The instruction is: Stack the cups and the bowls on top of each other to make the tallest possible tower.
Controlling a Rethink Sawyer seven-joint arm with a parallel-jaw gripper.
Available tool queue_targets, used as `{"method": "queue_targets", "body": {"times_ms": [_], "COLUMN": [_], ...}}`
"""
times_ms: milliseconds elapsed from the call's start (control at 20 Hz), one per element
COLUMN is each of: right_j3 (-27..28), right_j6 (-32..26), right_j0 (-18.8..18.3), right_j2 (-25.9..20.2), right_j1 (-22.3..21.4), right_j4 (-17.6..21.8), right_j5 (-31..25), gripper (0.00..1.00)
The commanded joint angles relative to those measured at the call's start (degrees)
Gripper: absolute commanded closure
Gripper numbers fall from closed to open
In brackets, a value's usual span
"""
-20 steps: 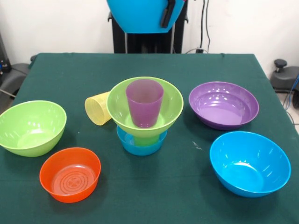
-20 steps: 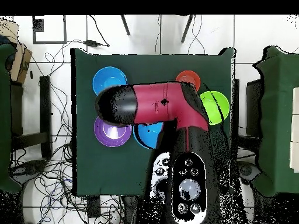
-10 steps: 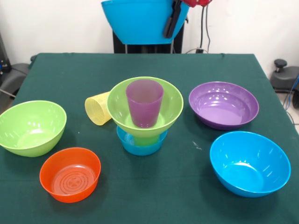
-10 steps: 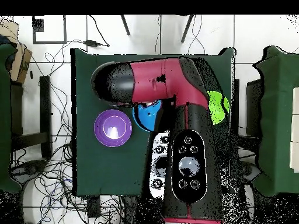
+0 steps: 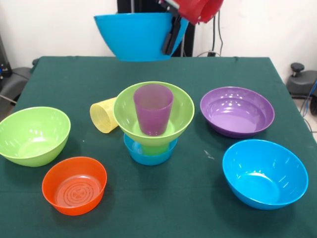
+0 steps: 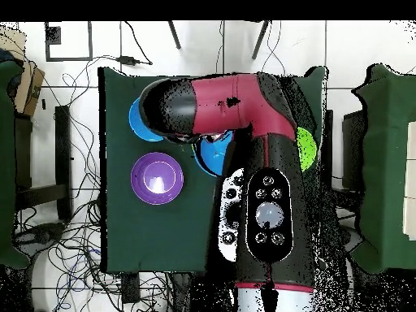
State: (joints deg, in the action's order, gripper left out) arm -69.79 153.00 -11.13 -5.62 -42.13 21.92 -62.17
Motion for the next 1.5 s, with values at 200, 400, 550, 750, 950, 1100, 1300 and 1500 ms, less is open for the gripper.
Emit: {"method": "queue_targets", "body": {"times_ms": [200,400,550,750,950,1100,1300,1500], "right_j3": [1.66,1.82,3.36,7.18,8.82,9.63,9.92,9.43], "right_j6": [-15.89,-13.86,-12.41,-12.57,-13.73,-14.13,-14.68,-14.87], "right_j0": [-1.26,-0.49,-0.34,0.32,0.83,0.95,0.77,0.76], "right_j2": [-3.95,-3.81,-4.06,-4.26,-4.32,-4.01,-3.83,-3.62], "right_j1": [4.66,5.08,7.05,8.41,8.15,8.23,8.36,7.86], "right_j4": [3.79,2.54,2.30,2.44,2.20,2.12,1.88,1.58], "right_j5": [-1.68,-2.91,-2.03,-4.49,-6.35,-6.94,-6.81,-7.17], "gripper": [1.00,1.00,1.00,1.00,1.00,1.00,1.00,1.00]}}
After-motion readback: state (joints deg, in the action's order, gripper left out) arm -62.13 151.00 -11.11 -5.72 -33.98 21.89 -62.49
